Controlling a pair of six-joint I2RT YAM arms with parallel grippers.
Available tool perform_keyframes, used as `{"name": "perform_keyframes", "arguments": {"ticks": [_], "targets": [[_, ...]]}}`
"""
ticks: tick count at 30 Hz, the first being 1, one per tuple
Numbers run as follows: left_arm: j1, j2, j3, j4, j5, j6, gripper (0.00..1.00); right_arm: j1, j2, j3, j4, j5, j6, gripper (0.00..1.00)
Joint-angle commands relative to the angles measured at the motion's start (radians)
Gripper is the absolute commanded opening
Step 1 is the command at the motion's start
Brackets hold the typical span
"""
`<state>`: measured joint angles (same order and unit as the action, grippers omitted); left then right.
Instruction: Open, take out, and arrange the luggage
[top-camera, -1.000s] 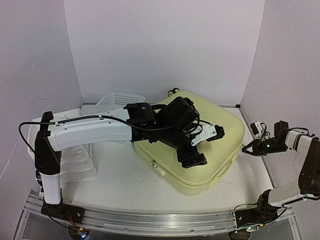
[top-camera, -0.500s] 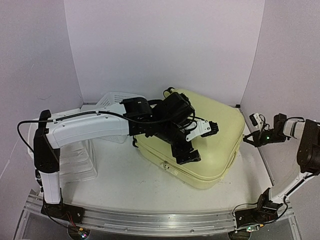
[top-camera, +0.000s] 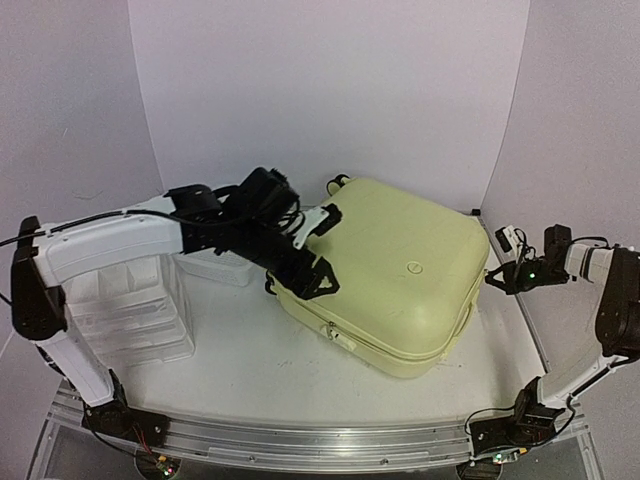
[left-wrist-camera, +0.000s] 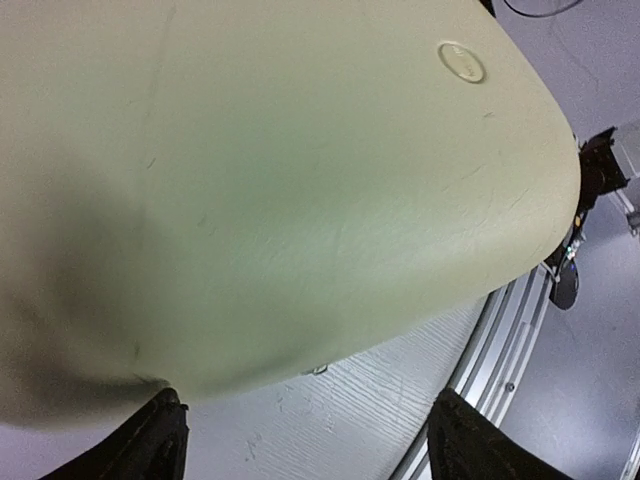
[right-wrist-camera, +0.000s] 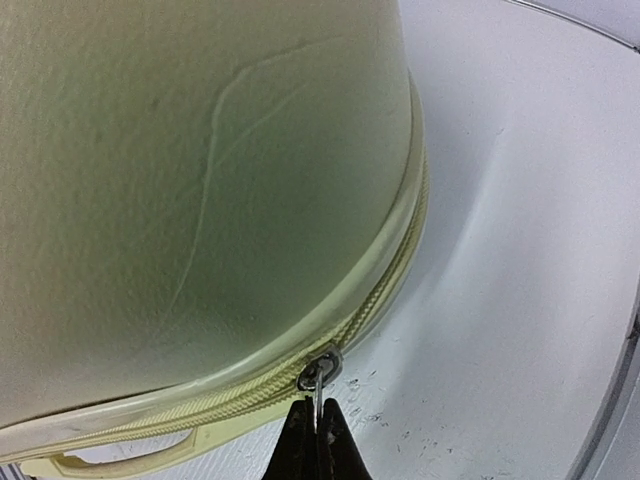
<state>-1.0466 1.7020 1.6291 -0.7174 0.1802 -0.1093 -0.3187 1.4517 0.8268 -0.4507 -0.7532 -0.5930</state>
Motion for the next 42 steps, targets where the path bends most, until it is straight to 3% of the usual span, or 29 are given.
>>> {"name": "perform_keyframes", "arguments": {"ticks": [1, 5, 9, 15, 18, 22, 25, 28, 36, 42], "targets": [[-0.016, -0.273, -0.313, 0.266, -0.113, -0.214, 0.89, 0.03, -0.042, 0.034, 0.06, -0.118, 0.029, 0.0], [0.035, -0.391, -0.444, 0.326, -0.189, -0.232, 0.99, 0.03, -0.051, 0.032, 0.058, -0.123, 0.029, 0.0], [0.204, -0.34, -0.325, 0.217, -0.047, -0.303, 0.97, 0.03, -0.056, 0.023, 0.057, -0.126, 0.027, 0.0], [0.322, -0.242, -0.168, 0.1, -0.107, -0.63, 1.0, 0.032, -0.064, 0.013, 0.058, -0.123, 0.022, 0.0], [0.347, -0.152, -0.05, 0.014, -0.122, -0.801, 1.0, 0.033, -0.065, 0.011, 0.057, -0.116, 0.017, 0.0], [0.353, 0.032, 0.168, -0.241, -0.171, -0.998, 1.0, 0.032, -0.058, 0.011, 0.057, -0.105, 0.004, 0.0], [0.353, 0.065, 0.171, -0.248, -0.194, -1.124, 0.95, 0.032, -0.053, 0.012, 0.056, -0.108, -0.002, 0.0], [0.358, 0.098, 0.198, -0.261, -0.219, -1.195, 0.87, 0.032, -0.049, 0.012, 0.057, -0.117, -0.009, 0.0], [0.358, 0.204, 0.274, -0.34, -0.196, -1.34, 0.86, 0.033, -0.041, 0.008, 0.054, -0.112, -0.022, 0.0], [0.358, 0.279, 0.341, -0.343, -0.203, -1.341, 0.76, 0.033, -0.028, 0.009, 0.055, -0.102, -0.027, 0.0]]}}
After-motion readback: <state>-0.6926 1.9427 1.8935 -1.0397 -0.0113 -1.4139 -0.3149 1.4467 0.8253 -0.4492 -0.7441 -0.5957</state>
